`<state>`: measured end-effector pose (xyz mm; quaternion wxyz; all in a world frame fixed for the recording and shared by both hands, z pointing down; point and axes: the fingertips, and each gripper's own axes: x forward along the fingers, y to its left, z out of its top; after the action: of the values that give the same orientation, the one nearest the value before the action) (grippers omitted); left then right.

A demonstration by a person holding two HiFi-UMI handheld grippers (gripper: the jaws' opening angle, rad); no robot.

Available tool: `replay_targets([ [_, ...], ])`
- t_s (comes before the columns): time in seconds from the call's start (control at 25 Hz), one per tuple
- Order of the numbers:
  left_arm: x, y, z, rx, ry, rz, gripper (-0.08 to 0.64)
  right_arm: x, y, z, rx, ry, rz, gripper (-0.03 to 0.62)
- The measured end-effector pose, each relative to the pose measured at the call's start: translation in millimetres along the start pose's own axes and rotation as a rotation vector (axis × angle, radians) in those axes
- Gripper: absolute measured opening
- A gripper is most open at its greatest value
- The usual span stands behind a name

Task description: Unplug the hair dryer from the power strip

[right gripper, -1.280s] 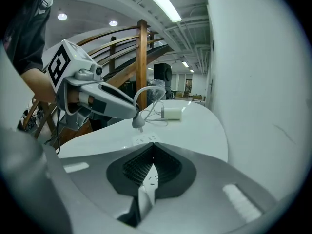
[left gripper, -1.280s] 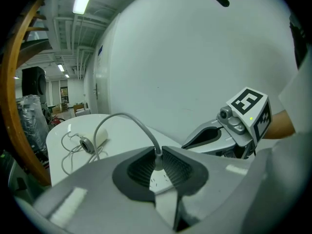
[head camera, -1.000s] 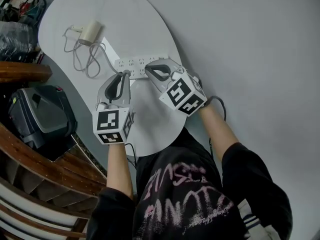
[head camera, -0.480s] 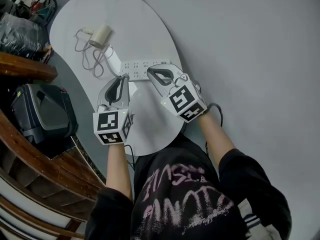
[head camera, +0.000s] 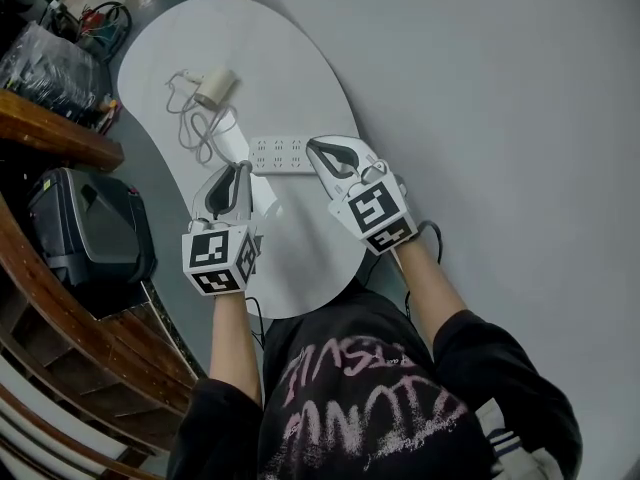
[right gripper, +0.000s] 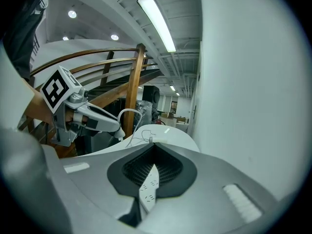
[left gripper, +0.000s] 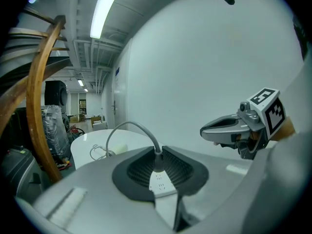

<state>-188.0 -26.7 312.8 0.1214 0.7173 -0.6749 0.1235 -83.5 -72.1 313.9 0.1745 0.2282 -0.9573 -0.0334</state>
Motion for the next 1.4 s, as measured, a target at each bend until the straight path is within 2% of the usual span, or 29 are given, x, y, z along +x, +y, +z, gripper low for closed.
replay_targets([
  [0.6, -36, 15, 25, -0.002, -0.092, 0.112, 0.061, -33, -23, 31, 0.017, -0.109, -0.086, 0.009],
  [1.4, -56, 12, 35, 0.001, -0.152, 0.155, 0.061, -55, -32, 36, 0.068, -0.160, -0.169, 0.008],
])
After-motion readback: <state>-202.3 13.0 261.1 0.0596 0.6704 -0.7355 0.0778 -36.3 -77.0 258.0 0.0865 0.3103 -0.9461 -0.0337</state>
